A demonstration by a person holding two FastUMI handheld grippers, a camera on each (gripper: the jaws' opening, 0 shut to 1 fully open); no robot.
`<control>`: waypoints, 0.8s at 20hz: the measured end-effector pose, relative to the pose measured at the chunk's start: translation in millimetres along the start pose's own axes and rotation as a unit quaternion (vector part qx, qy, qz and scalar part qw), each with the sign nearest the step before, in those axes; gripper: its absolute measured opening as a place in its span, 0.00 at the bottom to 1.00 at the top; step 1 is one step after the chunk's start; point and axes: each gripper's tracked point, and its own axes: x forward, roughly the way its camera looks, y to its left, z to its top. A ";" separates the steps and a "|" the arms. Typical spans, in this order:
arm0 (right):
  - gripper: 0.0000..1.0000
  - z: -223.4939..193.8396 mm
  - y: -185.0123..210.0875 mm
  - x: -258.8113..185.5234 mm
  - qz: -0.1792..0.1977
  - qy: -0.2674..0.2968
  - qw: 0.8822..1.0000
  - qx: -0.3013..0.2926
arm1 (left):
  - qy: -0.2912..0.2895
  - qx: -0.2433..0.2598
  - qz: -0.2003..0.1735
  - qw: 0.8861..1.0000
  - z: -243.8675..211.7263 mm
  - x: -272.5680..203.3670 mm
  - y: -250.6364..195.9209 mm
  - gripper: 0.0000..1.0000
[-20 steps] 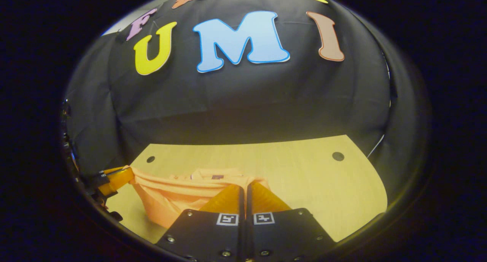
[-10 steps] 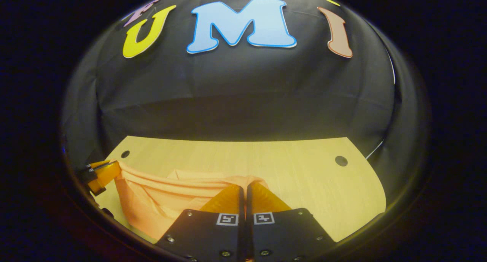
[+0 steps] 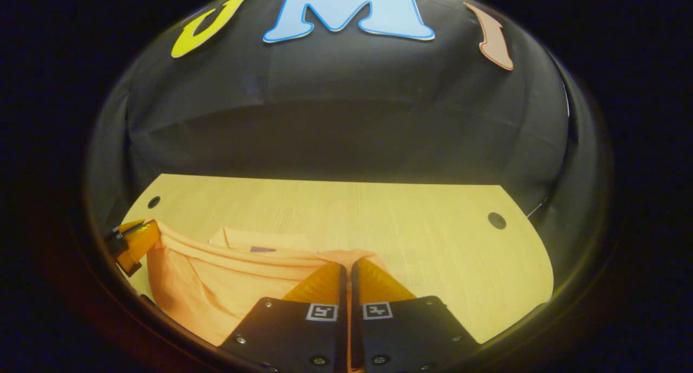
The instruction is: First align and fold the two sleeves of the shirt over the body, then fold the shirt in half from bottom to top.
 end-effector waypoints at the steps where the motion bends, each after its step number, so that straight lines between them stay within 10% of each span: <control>1: 0.05 -2.1 0.5 0.6 -0.002 0.003 1.000 -0.003 | 0.002 0.001 0.001 1.000 -3.2 2.4 -0.7 0.07; 6: 0.06 -10.0 2.1 -3.2 -0.004 0.017 1.000 -0.022 | 0.017 -0.007 -0.009 1.000 -16.0 7.8 -2.9 0.14; 10: 0.27 -11.7 5.2 -9.3 -0.006 0.016 0.999 -0.039 | 0.027 -0.012 -0.006 1.000 -20.6 1.6 0.3 0.19; 16: 0.66 3.0 9.8 -38.0 -0.003 -0.006 0.998 -0.055 | 0.013 -0.005 -0.010 1.000 -1.6 -21.0 -0.7 0.72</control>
